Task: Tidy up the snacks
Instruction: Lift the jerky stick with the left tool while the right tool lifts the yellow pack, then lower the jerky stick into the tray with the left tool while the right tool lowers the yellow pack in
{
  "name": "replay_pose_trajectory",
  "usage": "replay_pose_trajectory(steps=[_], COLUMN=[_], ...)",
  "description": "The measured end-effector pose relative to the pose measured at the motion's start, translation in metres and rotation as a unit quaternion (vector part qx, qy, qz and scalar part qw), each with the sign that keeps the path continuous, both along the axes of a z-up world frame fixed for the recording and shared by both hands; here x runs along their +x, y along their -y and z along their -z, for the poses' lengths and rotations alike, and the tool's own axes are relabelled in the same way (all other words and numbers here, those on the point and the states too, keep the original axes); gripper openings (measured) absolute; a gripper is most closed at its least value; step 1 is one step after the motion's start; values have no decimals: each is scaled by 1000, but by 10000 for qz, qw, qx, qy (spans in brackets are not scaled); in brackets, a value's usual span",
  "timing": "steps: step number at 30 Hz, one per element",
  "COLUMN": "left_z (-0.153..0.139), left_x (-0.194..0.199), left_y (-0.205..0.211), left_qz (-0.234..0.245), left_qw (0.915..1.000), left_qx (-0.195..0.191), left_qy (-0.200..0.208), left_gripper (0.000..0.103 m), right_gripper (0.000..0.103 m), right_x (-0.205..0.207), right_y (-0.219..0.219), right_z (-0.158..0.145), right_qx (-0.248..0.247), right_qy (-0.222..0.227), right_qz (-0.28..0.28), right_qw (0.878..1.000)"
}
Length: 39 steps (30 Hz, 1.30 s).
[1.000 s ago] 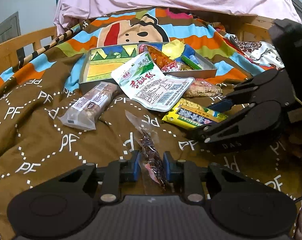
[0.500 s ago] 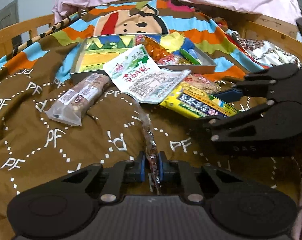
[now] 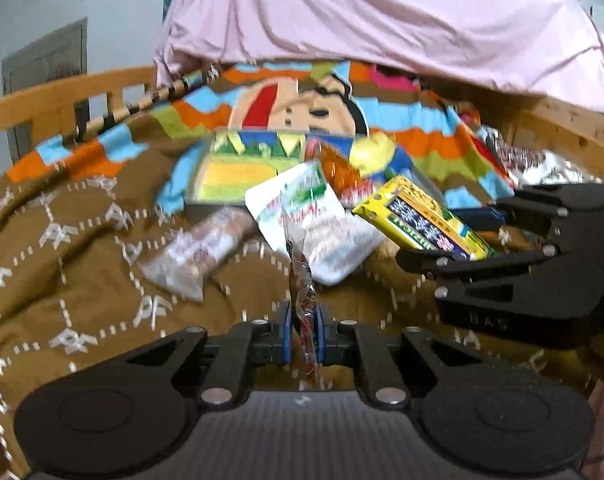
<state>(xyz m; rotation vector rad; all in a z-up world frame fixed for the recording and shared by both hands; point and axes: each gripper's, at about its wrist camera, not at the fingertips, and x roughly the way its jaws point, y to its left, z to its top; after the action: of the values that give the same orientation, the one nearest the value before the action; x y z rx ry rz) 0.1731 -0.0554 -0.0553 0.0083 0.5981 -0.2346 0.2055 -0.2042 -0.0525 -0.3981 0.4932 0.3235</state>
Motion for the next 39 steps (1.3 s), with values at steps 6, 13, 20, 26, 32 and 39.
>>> replay_pose_trajectory(steps=[6, 13, 20, 26, 32, 39], left_z=[-30, -61, -72, -68, -51, -27], left_x=[17, 63, 119, 169, 211, 251], left_y=[5, 16, 40, 59, 73, 86], left_qz=[-101, -135, -153, -166, -247, -320], left_qw=[9990, 9975, 9961, 9963, 9976, 9988], left_qx=[-109, -153, -217, -264, -326, -269], left_qy=[424, 675, 845, 800, 562, 261], left_gripper=[12, 12, 12, 12, 12, 12], right_gripper=[51, 51, 51, 51, 51, 51], right_x=[0, 21, 69, 119, 161, 199], right_y=[10, 27, 44, 55, 65, 79], right_z=[-22, -37, -47, -42, -26, -2], right_qx=[122, 7, 288, 535, 653, 969], right_qy=[528, 1004, 1305, 1469, 1519, 1069], right_qz=[86, 210, 557, 925, 1098, 1252], right_qw=[9985, 9947, 9895, 9834, 9801, 9816])
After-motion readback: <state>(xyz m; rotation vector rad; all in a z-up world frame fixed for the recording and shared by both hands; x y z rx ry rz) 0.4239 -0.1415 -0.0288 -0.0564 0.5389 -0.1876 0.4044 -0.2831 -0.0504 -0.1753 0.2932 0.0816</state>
